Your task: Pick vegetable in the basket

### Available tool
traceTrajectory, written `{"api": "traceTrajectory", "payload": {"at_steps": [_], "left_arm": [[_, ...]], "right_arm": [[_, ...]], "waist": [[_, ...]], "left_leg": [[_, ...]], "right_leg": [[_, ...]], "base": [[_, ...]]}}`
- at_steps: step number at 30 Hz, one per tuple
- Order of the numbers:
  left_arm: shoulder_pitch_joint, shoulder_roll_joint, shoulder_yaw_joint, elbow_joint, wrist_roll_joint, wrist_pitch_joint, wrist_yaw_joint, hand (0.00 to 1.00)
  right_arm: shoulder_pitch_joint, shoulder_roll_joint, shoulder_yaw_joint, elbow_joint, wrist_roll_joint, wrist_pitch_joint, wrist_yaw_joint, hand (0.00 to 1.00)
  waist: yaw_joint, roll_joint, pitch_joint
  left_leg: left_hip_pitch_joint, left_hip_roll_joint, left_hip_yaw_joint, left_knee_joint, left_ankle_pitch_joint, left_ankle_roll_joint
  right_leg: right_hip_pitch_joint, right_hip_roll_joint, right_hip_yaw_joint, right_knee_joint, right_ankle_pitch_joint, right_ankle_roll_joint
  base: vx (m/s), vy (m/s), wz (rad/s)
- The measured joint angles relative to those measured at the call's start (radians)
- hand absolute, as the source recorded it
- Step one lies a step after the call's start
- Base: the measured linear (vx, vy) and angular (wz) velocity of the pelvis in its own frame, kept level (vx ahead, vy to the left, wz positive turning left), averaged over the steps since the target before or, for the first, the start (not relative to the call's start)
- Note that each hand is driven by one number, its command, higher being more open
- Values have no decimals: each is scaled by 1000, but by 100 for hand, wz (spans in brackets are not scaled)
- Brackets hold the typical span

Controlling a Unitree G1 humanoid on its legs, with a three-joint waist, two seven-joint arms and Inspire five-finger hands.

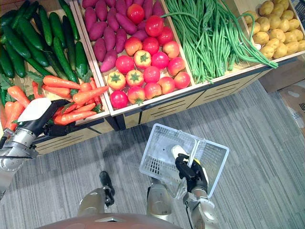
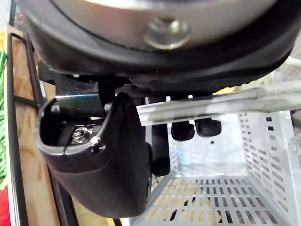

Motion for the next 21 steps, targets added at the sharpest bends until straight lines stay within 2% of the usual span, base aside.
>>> {"api": "traceTrajectory", "payload": {"at_steps": [5, 8, 10, 12, 16, 18, 21], "left_arm": [[-7, -2, 9, -6, 0, 12, -16, 0], [-49, -2, 8, 3, 7, 45, -27, 0], [-118, 2, 13, 13, 7, 87, -26, 0], [-170, 13, 15, 10, 7, 95, -10, 0], [-270, 65, 15, -23, 4, 94, 37, 0], [-293, 76, 20, -70, 3, 93, 50, 0], [-296, 81, 29, -152, 2, 73, 68, 0]], "right_arm": [[0, 0, -1, 0, 0, 0, 0, 0], [-3, 0, -1, 0, 1, 7, 0, 0], [-3, 0, -3, 0, 4, 11, -1, 0], [-3, 0, -3, 0, 6, 18, -1, 0], [-3, 0, -4, -1, 7, 20, 0, 0], [5, 1, -14, -2, 7, 21, 3, 0], [28, 1, -39, -2, 8, 24, 10, 0]], "waist": [[-3, 4, 3], [-3, 2, 4], [-3, 2, 4], [-1, 2, 3], [-2, 4, -1], [-4, 9, -4], [-3, 19, -42]], "left_leg": [[8, 2, 0, -1, 0, -1], [25, 1, -3, -2, 0, -1], [37, 1, -6, -4, 0, -1], [45, 0, -9, -4, 0, -1], [74, 0, -12, -10, 1, 0], [86, -4, -18, -27, 11, 1], [116, -9, -23, -74, 32, -2]], "right_leg": [[7, 3, 0, 0, 0, 0], [24, 3, -3, -1, 0, 0], [38, 3, -6, -2, 0, 0], [47, 2, -8, -2, 0, 0], [75, 3, -16, -2, -1, 0], [86, 2, -31, -1, -1, 0], [100, 5, -46, -2, -2, -1]], "base": [[0, 0, 0], [0, 0, 0], [-7, -2, 2], [0, 0, 0], [0, 0, 0], [-27, -9, 8], [1, -12, 8]]}}
